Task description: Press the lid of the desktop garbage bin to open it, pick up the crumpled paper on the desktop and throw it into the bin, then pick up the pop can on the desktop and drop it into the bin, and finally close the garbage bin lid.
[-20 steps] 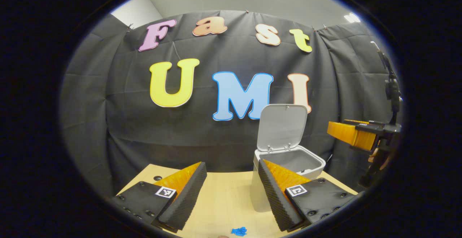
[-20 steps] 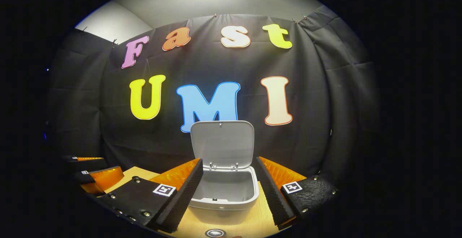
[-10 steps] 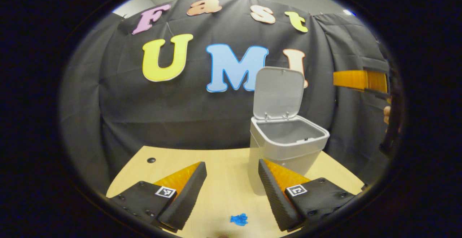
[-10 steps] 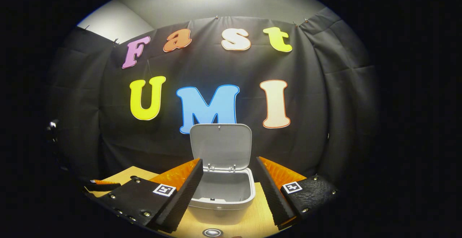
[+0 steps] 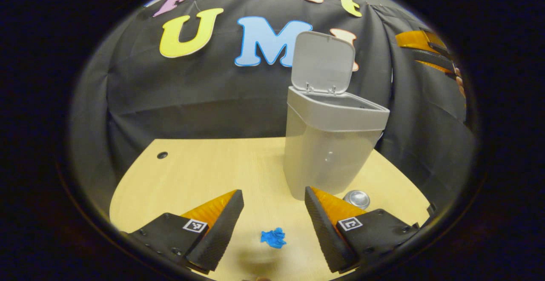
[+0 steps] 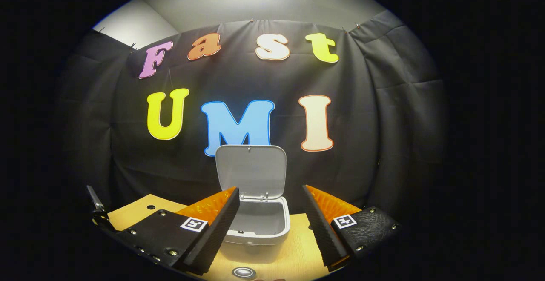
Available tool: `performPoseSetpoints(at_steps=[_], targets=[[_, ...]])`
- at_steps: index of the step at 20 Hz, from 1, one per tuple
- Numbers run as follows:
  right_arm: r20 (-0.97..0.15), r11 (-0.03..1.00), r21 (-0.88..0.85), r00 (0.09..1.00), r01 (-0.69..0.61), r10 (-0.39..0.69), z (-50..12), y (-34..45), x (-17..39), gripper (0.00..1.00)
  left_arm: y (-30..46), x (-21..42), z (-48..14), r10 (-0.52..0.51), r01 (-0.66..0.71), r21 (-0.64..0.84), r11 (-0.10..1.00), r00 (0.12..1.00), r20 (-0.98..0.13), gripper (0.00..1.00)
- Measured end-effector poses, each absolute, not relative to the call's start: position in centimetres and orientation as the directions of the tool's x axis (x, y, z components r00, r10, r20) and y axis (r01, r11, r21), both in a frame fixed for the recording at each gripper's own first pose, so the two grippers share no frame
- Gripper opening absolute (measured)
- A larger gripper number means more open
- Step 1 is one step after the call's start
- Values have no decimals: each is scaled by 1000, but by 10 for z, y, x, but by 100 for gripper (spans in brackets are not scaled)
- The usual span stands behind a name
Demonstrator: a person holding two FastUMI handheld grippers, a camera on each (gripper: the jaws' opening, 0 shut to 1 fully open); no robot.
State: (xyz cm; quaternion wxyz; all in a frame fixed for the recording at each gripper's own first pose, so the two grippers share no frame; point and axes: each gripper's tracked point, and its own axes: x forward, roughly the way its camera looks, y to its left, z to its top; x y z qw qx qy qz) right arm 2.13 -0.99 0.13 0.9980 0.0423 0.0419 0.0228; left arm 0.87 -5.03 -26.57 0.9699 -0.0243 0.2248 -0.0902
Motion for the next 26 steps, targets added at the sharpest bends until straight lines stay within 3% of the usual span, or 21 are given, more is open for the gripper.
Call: performPoseSetpoints(at_steps=[15,26], targets=[[-151,998,55,988,19,-10,-13,-29,10,92,-49,-2,-387,-180,131,-126,983,780,-599,96],[-195,999,8,980,43,-40,-25,-39,11,92,-39,-6,-440,-139,71,-128,989,722,-678,98]])
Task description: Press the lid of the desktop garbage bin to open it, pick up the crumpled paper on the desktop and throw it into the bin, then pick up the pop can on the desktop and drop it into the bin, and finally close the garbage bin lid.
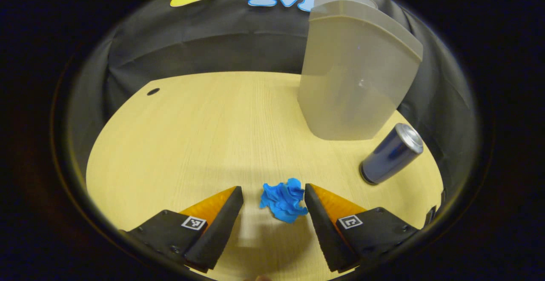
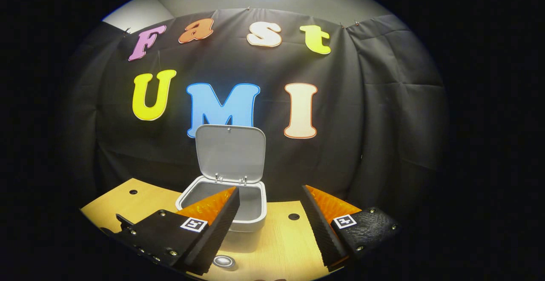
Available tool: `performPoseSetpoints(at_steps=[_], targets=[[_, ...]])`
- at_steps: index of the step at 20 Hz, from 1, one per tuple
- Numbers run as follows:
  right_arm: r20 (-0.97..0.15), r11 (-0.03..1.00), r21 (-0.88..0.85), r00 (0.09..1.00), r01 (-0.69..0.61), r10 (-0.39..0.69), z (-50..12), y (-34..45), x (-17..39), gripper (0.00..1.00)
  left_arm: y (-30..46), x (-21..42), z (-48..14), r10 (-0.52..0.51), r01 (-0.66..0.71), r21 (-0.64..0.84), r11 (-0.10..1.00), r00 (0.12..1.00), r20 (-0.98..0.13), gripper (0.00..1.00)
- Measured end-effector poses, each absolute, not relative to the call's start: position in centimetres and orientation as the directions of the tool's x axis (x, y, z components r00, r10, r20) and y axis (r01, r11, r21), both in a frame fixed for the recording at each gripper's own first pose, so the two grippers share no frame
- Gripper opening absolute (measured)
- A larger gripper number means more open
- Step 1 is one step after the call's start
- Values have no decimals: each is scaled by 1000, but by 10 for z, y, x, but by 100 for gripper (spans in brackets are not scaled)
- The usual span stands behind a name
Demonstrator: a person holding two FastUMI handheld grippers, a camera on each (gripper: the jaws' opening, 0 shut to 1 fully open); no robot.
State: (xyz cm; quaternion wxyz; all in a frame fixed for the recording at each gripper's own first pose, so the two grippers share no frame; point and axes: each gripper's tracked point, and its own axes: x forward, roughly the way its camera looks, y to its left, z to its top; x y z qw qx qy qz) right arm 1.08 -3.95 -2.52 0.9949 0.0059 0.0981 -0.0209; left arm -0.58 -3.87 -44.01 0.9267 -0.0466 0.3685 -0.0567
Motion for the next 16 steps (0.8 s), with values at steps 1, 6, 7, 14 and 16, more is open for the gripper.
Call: performPoseSetpoints(at_steps=[1,6,7,14,16], targets=[[-199,999,4,979,43,-41,-26,-40,11,92,-40,-6,-443,-139,69,-129,989,720,-680,97],[-209,999,-3,977,49,-48,-28,-43,11,92,-40,-5,-452,-124,60,-116,991,712,-691,96],[-211,999,-3,976,50,-49,-29,-43,12,92,-38,-6,-453,-113,60,-101,993,713,-692,96],[-210,999,-10,976,50,-51,-30,-44,10,92,-21,-4,-457,-41,37,-21,999,723,-689,62],[-209,999,-11,976,51,-52,-29,-44,9,92,-17,-3,-455,-39,32,-22,999,726,-686,54]])
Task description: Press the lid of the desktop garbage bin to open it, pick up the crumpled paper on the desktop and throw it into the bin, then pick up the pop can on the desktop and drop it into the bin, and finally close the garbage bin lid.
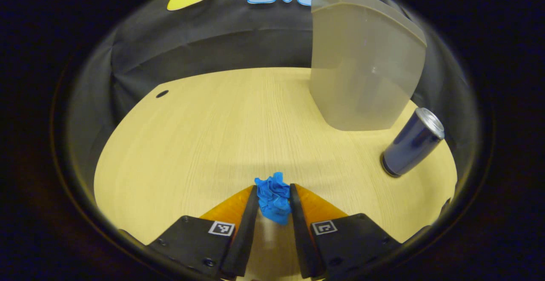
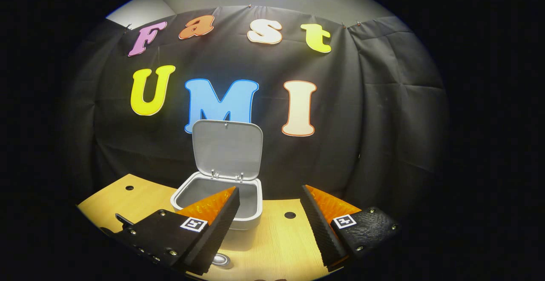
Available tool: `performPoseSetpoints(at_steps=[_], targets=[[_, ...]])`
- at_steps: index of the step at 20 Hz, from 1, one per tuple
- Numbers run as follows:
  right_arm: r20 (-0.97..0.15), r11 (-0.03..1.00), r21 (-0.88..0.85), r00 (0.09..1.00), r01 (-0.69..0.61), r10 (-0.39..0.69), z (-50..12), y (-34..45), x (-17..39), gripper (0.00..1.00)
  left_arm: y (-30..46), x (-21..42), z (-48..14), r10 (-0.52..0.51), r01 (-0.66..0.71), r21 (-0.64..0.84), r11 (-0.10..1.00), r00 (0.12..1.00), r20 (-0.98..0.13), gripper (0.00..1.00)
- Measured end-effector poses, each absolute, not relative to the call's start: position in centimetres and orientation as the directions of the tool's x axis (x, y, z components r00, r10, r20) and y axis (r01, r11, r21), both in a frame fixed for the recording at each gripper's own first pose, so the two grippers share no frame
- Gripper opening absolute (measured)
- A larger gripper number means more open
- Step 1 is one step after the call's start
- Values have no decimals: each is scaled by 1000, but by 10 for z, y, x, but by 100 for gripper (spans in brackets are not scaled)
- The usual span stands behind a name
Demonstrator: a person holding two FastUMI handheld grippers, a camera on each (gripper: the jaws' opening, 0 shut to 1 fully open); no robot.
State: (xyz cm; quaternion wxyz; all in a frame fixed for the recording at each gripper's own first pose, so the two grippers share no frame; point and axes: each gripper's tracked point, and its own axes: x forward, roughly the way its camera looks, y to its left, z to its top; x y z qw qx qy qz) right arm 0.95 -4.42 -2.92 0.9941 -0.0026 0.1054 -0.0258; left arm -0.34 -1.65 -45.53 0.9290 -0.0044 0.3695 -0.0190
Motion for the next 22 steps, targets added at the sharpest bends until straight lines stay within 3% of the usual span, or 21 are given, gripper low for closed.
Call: performPoseSetpoints(at_steps=[2,8,22], targets=[[-207,999,-9,977,49,-50,-29,-44,9,92,-18,-3,-455,-38,33,-21,999,726,-687,46],[-205,999,-14,978,39,-41,-28,-42,8,92,-21,5,-436,-38,29,-25,999,748,-663,47],[-191,999,25,981,33,-28,-28,-38,6,92,-30,74,-274,-89,69,-63,996,901,-424,46]])
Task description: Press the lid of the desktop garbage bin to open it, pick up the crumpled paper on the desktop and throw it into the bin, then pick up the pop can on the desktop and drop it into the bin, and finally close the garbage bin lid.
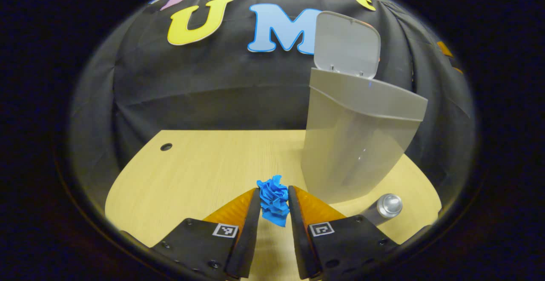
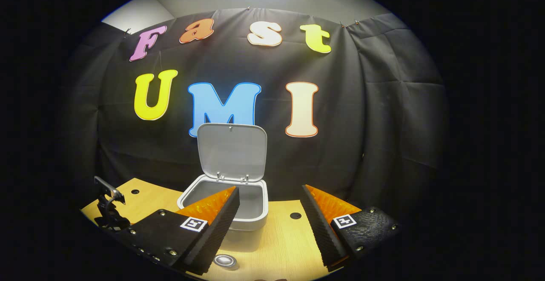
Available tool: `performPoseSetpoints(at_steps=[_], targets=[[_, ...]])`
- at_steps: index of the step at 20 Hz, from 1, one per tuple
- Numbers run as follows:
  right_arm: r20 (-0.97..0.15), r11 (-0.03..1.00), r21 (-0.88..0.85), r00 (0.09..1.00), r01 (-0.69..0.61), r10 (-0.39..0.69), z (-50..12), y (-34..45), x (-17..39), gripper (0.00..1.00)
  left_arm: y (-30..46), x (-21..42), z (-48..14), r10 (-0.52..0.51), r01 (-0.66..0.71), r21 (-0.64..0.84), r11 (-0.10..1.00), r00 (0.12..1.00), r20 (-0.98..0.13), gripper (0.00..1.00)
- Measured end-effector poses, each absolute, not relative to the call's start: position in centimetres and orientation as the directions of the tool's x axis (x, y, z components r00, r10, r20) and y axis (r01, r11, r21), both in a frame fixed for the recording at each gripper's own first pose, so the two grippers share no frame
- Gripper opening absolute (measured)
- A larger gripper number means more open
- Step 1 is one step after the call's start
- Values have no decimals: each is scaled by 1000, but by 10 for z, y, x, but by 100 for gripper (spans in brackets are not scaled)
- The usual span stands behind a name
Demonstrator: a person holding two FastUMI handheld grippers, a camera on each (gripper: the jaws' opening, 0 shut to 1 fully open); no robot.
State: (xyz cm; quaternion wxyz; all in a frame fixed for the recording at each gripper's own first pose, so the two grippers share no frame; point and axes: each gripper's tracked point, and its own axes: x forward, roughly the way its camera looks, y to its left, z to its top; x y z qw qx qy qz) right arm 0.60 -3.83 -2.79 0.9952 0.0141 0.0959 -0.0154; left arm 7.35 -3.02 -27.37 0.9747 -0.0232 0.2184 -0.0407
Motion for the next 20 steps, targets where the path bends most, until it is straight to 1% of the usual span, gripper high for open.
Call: performPoseSetpoints(at_steps=[1,2,3,4,5,6,12,13,14,15,16,18,19,20], targets=[[-191,999,27,981,36,-30,-29,-39,6,92,-33,77,-261,-97,77,-66,995,909,-404,45],[-191,999,30,981,39,-32,-29,-41,5,92,-36,80,-250,-103,85,-66,994,917,-386,48],[-191,999,33,981,42,-35,-29,-43,4,92,-37,83,-239,-109,93,-62,994,924,-366,48],[-191,998,36,981,44,-37,-29,-43,4,92,-39,86,-228,-116,103,-55,993,931,-345,44],[-190,998,38,981,47,-39,-30,-45,4,92,-42,88,-216,-123,113,-52,992,937,-326,44],[-190,998,41,981,49,-41,-30,-46,3,92,-46,89,-206,-130,121,-50,991,942,-309,48],[-185,996,63,981,69,-56,-31,-56,1,92,-64,103,-145,-170,162,-57,985,963,-210,48],[-184,995,66,981,74,-60,-31,-59,1,92,-69,105,-137,-179,172,-52,984,964,-198,46],[-183,994,70,981,79,-65,-33,-61,0,92,-73,109,-130,-187,183,-42,982,965,-186,48],[-183,994,75,981,85,-70,-33,-64,-1,92,-78,111,-124,-197,195,-30,980,964,-177,43],[-182,993,79,980,93,-77,-34,-68,-3,92,-82,113,-118,-206,206,-22,978,964,-170,48],[-185,990,89,979,109,-91,-36,-74,-4,92,-95,117,-108,-228,229,-12,973,962,-152,48],[-187,988,94,977,119,-100,-37,-78,-6,92,-101,120,-104,-240,241,-8,970,960,-144,46],[-189,987,98,976,128,-108,-38,-82,-8,92,-108,122,-100,-252,254,-3,967,958,-140,48]])
